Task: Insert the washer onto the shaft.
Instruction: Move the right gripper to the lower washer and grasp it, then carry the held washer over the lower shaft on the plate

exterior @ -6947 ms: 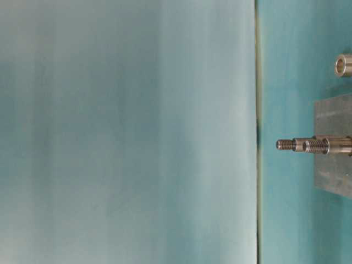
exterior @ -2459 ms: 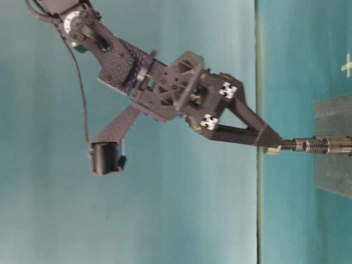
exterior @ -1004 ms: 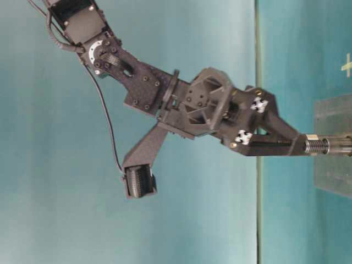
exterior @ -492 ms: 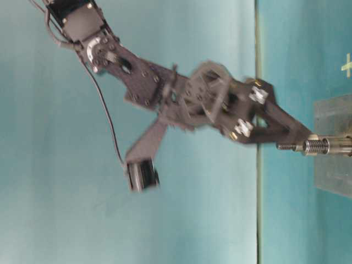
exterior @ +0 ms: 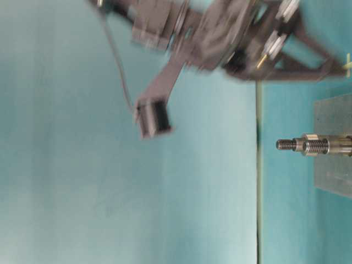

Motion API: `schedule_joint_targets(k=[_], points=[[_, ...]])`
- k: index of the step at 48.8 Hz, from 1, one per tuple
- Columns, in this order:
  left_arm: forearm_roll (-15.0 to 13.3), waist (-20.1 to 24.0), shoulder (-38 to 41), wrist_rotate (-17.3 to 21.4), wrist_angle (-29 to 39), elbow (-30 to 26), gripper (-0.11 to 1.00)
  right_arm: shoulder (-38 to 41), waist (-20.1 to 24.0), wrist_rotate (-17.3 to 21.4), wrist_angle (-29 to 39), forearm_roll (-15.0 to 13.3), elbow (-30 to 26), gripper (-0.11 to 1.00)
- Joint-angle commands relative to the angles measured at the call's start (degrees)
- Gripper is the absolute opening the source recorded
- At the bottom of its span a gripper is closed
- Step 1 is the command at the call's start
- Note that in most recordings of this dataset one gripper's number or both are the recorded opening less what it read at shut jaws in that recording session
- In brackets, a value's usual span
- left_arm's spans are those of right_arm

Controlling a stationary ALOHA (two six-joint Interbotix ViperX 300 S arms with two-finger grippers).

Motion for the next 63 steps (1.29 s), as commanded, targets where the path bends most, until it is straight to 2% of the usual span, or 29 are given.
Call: schedule_joint_targets(k=[1, 11, 47, 51, 63], points=[[0.09, 0.0, -0.26, -0.09, -0.62, -0.7, 0.0, -1.14, 0.0, 1.85, -1.76, 0.09, 0.26, 0.77], [0.09, 0.0, -0.18, 0.0, -0.62, -0.7, 0.0, 1.41, 0.53, 2.55, -4.39, 0.18, 0.7, 0.77], [0.09, -0.09, -0.09, 0.0, -0.7, -0.44, 0.0, 1.93, 1.76, 4.22, -4.31, 0.09, 2.72, 0.76], [0.09, -0.09, 0.0, 0.09, -0.7, -0.62, 0.0, 1.93, 1.76, 4.13, -4.48, 0.09, 2.81, 0.71], [0.09, 0.0, -0.09, 0.26, -0.7, -0.7, 0.0, 2.37, 1.76, 4.22, -4.22, 0.18, 2.81, 0.44]])
